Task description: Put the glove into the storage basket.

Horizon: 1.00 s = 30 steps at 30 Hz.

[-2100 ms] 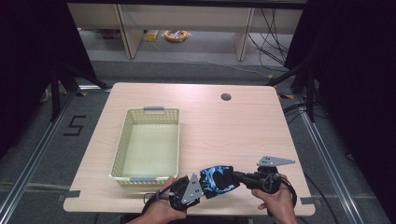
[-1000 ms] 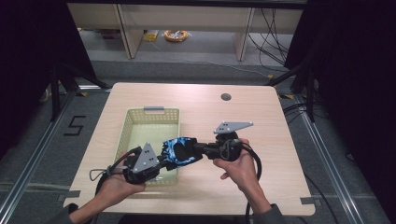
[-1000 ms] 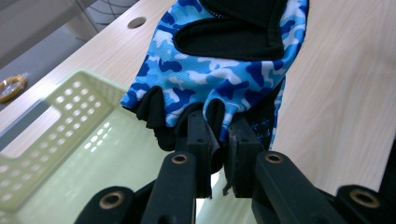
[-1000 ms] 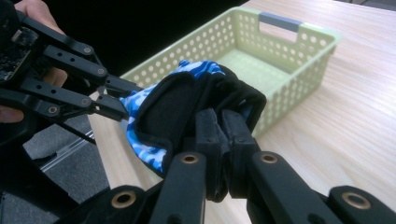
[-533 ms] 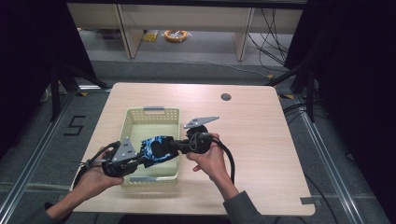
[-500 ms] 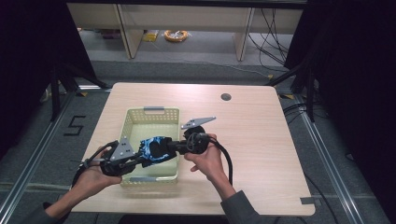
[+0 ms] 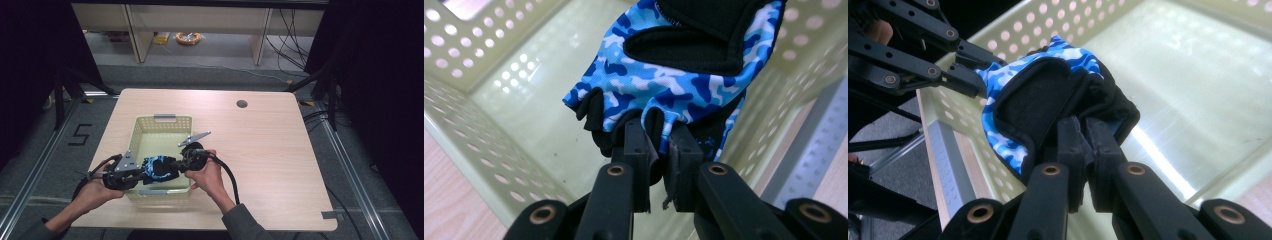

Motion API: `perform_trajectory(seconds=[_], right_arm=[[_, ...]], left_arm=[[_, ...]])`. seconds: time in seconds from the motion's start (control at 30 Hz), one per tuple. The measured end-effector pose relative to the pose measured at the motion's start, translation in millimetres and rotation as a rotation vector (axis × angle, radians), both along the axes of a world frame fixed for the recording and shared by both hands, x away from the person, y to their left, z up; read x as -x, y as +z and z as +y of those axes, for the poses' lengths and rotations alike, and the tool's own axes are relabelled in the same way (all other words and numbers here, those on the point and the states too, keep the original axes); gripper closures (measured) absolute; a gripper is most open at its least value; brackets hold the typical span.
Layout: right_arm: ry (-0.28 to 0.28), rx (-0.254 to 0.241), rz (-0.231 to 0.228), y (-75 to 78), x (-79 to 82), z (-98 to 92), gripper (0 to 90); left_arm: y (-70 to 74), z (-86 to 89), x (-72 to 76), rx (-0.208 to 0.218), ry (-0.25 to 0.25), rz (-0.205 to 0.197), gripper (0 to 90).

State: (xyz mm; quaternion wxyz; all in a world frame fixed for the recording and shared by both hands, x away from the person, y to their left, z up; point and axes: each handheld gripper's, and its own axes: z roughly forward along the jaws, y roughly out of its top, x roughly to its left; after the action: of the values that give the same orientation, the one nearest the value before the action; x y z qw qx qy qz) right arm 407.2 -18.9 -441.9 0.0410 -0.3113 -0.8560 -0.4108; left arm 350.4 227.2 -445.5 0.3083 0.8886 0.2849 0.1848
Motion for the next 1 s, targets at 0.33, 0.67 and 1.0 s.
perform_trajectory(seconds=[0.33, 0.67, 1.0], right_arm=[[0.030, 0.103, 0.014, -11.7, 4.9, 14.8, 87.1], [0.035, 0.170, 0.042, -14.3, 8.3, 18.2, 87.0], [0.029, 0.184, 0.054, -14.4, 9.2, 17.8, 86.8]], left_arm=[[-9.8, 2.2, -3.5, -0.018, -0.010, 0.052, 80.8], [-8.7, -0.7, -5.7, -0.070, -0.031, 0.103, 72.5], [3.2, 6.1, -6.3, -0.092, -0.035, 0.086, 58.7]])
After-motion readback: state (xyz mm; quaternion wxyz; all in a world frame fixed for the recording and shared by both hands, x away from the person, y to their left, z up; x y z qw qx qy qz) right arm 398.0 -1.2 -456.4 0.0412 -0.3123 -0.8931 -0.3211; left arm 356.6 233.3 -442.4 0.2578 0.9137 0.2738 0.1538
